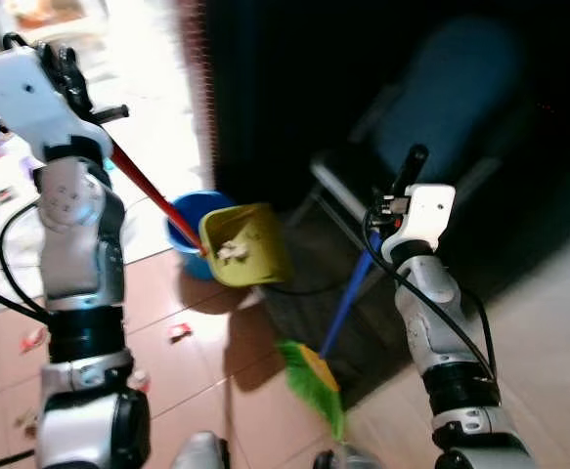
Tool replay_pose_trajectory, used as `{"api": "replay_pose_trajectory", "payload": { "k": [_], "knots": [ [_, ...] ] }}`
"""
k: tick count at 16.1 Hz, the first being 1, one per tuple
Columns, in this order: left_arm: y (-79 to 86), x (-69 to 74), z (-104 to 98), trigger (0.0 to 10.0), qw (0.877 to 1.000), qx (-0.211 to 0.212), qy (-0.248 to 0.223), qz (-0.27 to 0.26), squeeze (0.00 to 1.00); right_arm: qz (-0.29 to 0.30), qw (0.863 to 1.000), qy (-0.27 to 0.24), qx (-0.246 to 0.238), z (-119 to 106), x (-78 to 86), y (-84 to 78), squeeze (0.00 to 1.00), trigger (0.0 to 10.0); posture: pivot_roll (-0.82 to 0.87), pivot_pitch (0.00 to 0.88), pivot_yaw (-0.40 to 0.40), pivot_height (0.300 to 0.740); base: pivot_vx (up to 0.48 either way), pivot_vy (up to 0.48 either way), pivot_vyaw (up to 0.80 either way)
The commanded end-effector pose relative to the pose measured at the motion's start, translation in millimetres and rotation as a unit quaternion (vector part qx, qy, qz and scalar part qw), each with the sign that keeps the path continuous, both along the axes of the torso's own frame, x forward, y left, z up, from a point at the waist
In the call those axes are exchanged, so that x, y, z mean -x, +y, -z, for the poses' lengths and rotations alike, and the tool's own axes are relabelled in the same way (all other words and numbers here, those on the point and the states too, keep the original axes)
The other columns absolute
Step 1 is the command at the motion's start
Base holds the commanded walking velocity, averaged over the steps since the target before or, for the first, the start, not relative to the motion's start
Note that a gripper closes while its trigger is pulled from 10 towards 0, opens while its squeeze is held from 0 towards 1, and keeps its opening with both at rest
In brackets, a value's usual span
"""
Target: Sweep floor
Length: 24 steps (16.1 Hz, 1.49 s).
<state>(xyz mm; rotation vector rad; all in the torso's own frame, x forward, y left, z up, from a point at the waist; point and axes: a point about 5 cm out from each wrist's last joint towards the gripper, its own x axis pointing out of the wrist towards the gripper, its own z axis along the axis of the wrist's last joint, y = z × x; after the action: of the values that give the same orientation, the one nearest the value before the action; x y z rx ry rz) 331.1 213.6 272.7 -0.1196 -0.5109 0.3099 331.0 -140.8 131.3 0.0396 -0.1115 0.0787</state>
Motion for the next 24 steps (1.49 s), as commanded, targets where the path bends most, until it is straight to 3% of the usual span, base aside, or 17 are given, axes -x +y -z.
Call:
{"api": "replay_pose_trajectory", "payload": {
  "k": [1,5,9,15,20,24],
  "knots": [
    [4.1,7.2,-28.3,10.0,0.998,-0.014,-0.061,-0.017,0.00,-0.012,1.000,-0.024,0.009,-10.7,-1.8,4.2,0.00,10.0,-0.01,0.056,-0.044,0.740,0.322,0.356,0.00],
    [3.6,5.5,-24.4,10.0,0.998,-0.021,-0.052,-0.024,0.00,-0.018,1.000,-0.024,0.002,-10.4,-1.3,5.0,0.00,10.0,-0.02,0.056,-0.041,0.740,0.142,0.411,0.00],
    [-1.0,2.2,-20.0,10.0,0.998,-0.033,-0.043,-0.019,0.00,-0.021,0.999,-0.027,0.003,-10.7,-1.0,6.0,0.00,10.0,-0.01,0.055,-0.038,0.740,0.420,0.000,0.00],
    [-8.7,1.7,-24.0,10.0,0.997,-0.043,-0.060,-0.013,0.00,-0.022,0.999,-0.028,0.003,-11.4,-1.5,6.4,0.00,10.0,-0.01,0.055,-0.038,0.740,0.000,0.000,0.00],
    [-11.5,1.5,-25.0,10.0,0.997,-0.046,-0.067,-0.011,0.00,-0.022,0.999,-0.026,0.002,-10.2,-0.3,6.9,0.00,10.0,-0.02,0.059,-0.038,0.740,0.436,0.000,0.00],
    [-20.3,0.6,-23.6,10.0,0.995,-0.066,-0.069,0.000,0.00,-0.022,0.999,-0.024,0.003,-8.9,0.1,6.5,0.00,10.0,-0.02,0.061,-0.039,0.740,0.000,0.000,0.00]
  ]
}}
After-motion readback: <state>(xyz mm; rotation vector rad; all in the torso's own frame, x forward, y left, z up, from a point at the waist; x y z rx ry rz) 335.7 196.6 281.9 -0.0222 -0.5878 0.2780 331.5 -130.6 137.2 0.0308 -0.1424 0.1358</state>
